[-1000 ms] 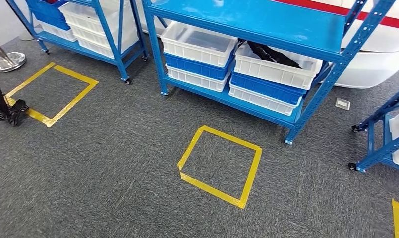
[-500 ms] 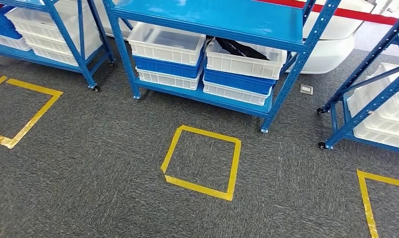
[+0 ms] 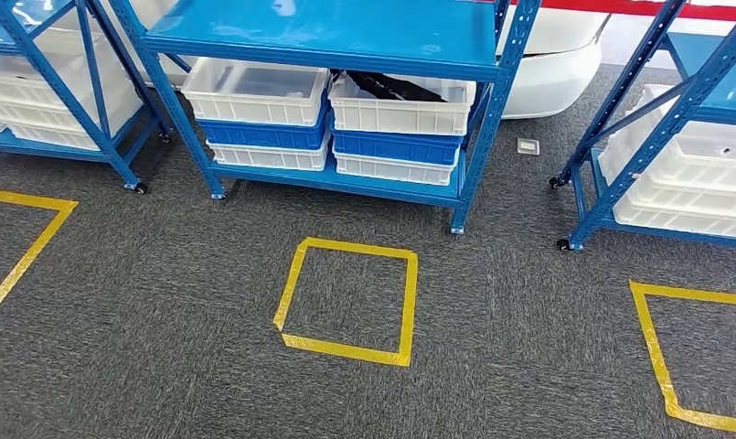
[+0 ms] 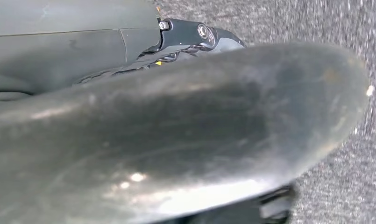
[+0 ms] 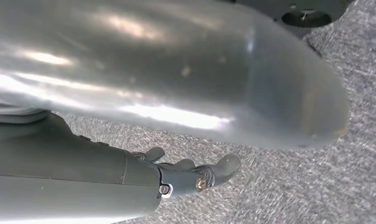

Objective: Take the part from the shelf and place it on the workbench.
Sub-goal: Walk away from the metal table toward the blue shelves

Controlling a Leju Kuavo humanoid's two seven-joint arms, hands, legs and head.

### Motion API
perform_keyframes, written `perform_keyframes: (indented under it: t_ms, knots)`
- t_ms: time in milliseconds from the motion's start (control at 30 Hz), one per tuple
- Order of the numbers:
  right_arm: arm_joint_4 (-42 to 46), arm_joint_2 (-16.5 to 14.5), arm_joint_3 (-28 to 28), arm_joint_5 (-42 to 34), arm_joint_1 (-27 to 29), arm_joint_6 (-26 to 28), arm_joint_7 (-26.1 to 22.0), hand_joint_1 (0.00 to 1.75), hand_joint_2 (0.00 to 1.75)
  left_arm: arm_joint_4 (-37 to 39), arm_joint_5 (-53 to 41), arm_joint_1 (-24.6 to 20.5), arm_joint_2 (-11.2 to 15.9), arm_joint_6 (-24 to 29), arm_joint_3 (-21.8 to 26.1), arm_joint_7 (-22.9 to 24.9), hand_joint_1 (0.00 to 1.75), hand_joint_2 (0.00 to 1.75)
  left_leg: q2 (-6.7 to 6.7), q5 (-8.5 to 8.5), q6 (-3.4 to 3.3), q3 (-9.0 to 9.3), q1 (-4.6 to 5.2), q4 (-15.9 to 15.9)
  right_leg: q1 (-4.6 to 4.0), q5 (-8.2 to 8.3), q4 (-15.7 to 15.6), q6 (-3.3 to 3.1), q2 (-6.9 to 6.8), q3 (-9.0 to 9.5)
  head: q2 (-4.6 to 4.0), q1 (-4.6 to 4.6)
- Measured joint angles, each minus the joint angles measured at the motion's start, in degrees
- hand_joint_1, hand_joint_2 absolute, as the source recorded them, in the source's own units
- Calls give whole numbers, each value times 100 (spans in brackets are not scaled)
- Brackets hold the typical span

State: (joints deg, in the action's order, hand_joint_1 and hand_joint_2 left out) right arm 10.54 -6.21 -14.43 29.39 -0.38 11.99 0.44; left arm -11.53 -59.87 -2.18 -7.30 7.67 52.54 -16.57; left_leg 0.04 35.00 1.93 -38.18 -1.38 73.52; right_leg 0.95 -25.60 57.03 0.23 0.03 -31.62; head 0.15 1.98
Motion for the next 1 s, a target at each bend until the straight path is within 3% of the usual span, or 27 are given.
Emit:
perform_keyframes:
  t_ms: [33,67,133,200,333,633,1000]
  knots:
    - [0,0,0,3,2,-1,0,0,0,0,1,7,0,-3,0,0,0,0,-5,-103,-6,-16,0,-23,-9,-5,2,-4,38,14,0,0]
    - [0,-1,0,8,3,-3,0,0,0,0,8,10,2,-17,1,0,0,0,-7,-308,-19,77,-1,-268,-13,-14,5,-2,73,35,0,0]
    - [0,-4,0,20,0,-9,0,0,0,1,29,10,9,-71,3,-3,0,0,-29,-719,-52,407,5,-1018,-31,-42,17,26,130,71,0,2]
    - [0,-5,0,33,-5,-14,0,0,0,3,44,1,13,-121,6,-20,0,0,-53,-859,-89,586,17,-1447,-62,-71,42,67,159,61,0,-2]
    - [-1,3,0,61,3,-17,1,0,0,3,46,4,18,-108,10,-60,0,0,-59,-866,-106,573,49,-1495,-57,-67,31,55,163,42,0,-9]
    - [0,0,0,97,-3,-58,4,0,0,2,54,-4,26,-94,80,-55,0,0,-57,-852,-174,572,85,-1491,-31,-46,-17,118,161,40,0,-7]
    - [-1,-4,0,126,-2,-67,4,0,0,2,108,-4,28,-109,148,-74,0,0,-55,-863,-175,575,64,-1493,-57,-43,-16,141,161,52,0,-4]
